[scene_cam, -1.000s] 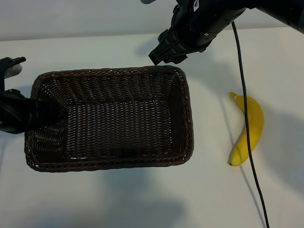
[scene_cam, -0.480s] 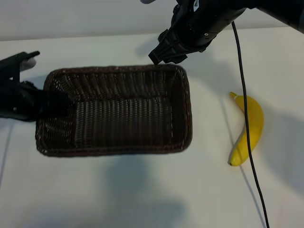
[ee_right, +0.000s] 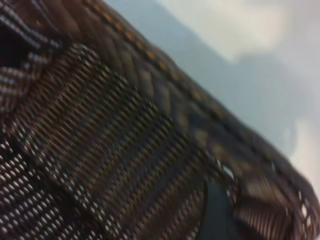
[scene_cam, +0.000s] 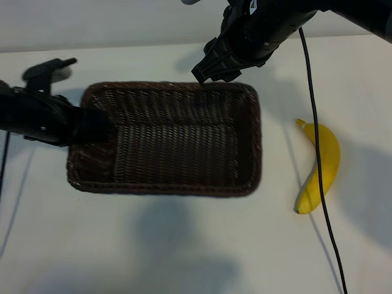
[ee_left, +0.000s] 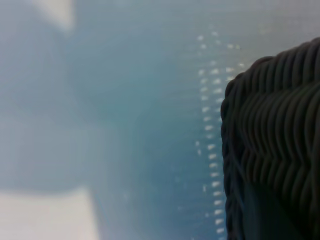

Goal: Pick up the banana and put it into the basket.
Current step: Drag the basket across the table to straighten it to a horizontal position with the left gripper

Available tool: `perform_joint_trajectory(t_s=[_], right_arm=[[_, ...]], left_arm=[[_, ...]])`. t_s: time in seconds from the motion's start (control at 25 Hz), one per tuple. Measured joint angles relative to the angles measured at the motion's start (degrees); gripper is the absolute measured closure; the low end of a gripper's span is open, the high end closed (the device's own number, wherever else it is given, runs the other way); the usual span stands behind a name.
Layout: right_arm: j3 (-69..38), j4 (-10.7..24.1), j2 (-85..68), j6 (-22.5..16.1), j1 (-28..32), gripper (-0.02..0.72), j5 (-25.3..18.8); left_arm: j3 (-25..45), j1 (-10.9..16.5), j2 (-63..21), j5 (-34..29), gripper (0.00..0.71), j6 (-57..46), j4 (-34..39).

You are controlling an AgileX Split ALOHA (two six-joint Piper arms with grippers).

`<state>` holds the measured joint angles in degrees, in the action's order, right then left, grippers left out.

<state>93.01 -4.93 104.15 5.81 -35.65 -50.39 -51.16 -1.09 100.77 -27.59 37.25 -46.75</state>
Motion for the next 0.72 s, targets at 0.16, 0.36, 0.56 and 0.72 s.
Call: perform_joint_trajectory(t_s=[0.16, 0.36, 0.56, 0.72], right_arm=[[0.0, 0.0, 0.0, 0.0, 0.0, 0.194, 0.0], [0.0, 0.0, 0.0, 0.0, 0.0, 0.194, 0.0], [0.0, 0.0, 0.0, 0.0, 0.0, 0.194, 0.0], [0.0, 0.0, 0.0, 0.0, 0.0, 0.194, 0.0]], left_arm=[[-0.1, -0.9, 1.5, 1.2, 0.546, 0.2, -1.8], [-0.3, -0.9, 3.2, 2.4, 0.546, 0.1, -2.7], [-0.6, -0.9, 3.5, 1.8, 0.546, 0.1, -3.0], [-0.6, -0.9, 3.5, 0.9, 0.546, 0.4, -4.7]])
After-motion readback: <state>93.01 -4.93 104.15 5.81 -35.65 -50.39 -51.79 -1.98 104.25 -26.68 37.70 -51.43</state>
